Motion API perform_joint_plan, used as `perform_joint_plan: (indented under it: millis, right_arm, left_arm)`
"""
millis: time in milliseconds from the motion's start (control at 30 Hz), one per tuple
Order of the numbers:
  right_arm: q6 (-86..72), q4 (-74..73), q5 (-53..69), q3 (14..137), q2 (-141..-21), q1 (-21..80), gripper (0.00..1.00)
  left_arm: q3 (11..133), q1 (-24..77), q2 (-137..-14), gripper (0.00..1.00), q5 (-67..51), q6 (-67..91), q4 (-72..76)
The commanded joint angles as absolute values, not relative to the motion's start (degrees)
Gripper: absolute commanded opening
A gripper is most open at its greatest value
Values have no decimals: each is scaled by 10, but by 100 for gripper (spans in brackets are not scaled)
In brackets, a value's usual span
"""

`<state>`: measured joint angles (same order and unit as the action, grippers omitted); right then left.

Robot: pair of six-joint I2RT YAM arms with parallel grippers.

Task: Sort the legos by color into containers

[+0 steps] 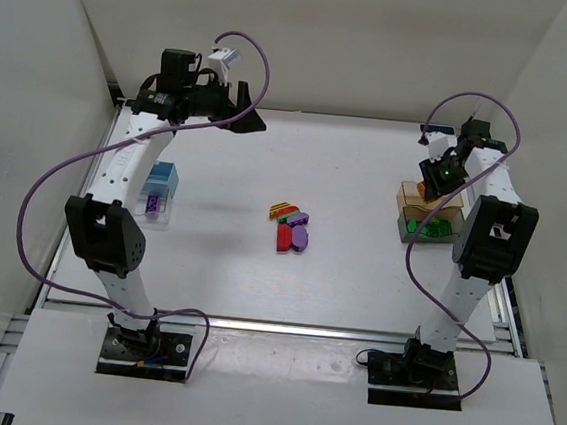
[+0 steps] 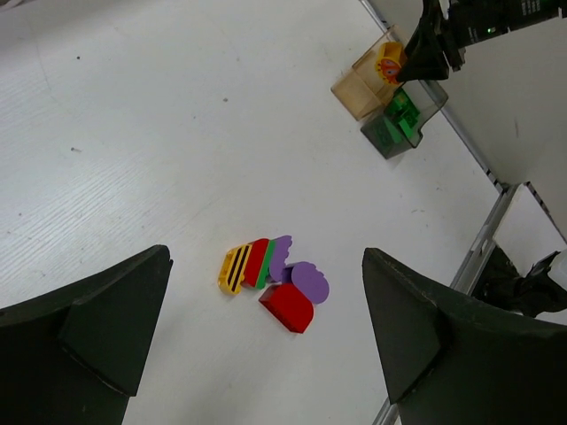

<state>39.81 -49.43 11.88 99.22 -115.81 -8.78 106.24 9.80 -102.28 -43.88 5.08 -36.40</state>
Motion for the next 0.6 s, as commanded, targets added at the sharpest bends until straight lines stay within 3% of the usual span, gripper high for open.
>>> perform_joint_plan:
  millis: [0,167,267,300,400,567]
  right_arm:
    - [417,-468,98,1026,-1168,-82,2]
    - [419,-461,88,1027,-1184,-77,16]
    - [407,-438,85,1013,-1173,-76,35]
    - [403,-433,90,1006,-1168,-76,47]
    - [388,-426,89,994,-1151,-67,59]
    - [374,-421,86,989,-1118,-60,63]
  left_arm:
    - [1077,100,-1018,99,-425,24,-395]
    - [1087,100,-1036,99,-422,34,-417]
    - [1095,106,-1042,99,-408,15,-438]
    - [1098,110,-1045,99,-400,4,-446]
    - [1101,122,-1052,99,-393,-29,-470]
    - [1075,124,-1052,99,-424,-63,-476]
